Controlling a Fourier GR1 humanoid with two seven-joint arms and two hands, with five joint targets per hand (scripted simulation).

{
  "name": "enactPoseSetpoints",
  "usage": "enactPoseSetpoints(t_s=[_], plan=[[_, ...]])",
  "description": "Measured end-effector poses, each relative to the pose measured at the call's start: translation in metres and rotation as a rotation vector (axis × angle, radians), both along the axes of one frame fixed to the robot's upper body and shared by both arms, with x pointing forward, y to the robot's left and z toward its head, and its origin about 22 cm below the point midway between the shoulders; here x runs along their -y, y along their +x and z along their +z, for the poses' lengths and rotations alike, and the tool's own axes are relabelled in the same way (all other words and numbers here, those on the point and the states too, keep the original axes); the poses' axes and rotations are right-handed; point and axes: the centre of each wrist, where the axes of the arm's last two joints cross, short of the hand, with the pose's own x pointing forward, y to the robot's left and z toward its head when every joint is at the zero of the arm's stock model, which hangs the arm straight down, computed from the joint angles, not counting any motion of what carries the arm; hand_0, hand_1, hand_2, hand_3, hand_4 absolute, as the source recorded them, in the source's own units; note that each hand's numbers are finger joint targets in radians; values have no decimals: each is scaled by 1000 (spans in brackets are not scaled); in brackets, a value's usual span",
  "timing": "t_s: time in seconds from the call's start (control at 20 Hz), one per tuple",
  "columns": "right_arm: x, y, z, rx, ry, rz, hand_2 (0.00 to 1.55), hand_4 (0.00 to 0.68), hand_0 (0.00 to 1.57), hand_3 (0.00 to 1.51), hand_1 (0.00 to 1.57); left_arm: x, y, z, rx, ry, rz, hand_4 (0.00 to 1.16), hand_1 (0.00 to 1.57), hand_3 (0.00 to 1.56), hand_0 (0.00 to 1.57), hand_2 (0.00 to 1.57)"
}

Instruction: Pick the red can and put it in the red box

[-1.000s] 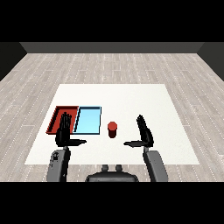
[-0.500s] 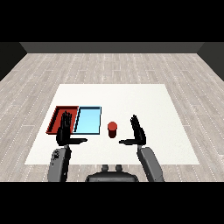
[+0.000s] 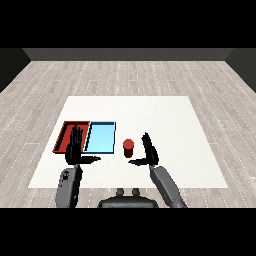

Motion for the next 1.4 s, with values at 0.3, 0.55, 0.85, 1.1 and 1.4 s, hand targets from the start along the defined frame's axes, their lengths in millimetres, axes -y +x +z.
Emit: enactPoseSetpoints(t_s=[0.3, 0.55, 0.85, 1.1, 1.4], plan=[[-12, 9, -4, -17, 31, 5, 0, 0, 0, 0, 0, 0, -7, -2, -2, 2, -8, 0, 0, 0, 0, 0], [-24, 13, -2, -25, 51, 14, 0, 0, 0, 0, 0, 7, -6, -2, -4, 5, -6, 0, 0, 0, 0, 0], [-31, 17, -14, -40, 60, 32, 0, 0, 0, 0, 0, 0, -8, -3, 5, -8, -19, 0, 0, 0, 0, 0], [-32, 27, -19, -61, 50, 24, 0, 0, 0, 0, 0, 3, -11, 2, 5, -14, -26, 0, 0, 0, 0, 0], [-41, 29, -17, -82, 39, 14, 0, 0, 0, 0, 0, 2, -8, 2, 9, -14, -17, 0, 0, 0, 0, 0]])
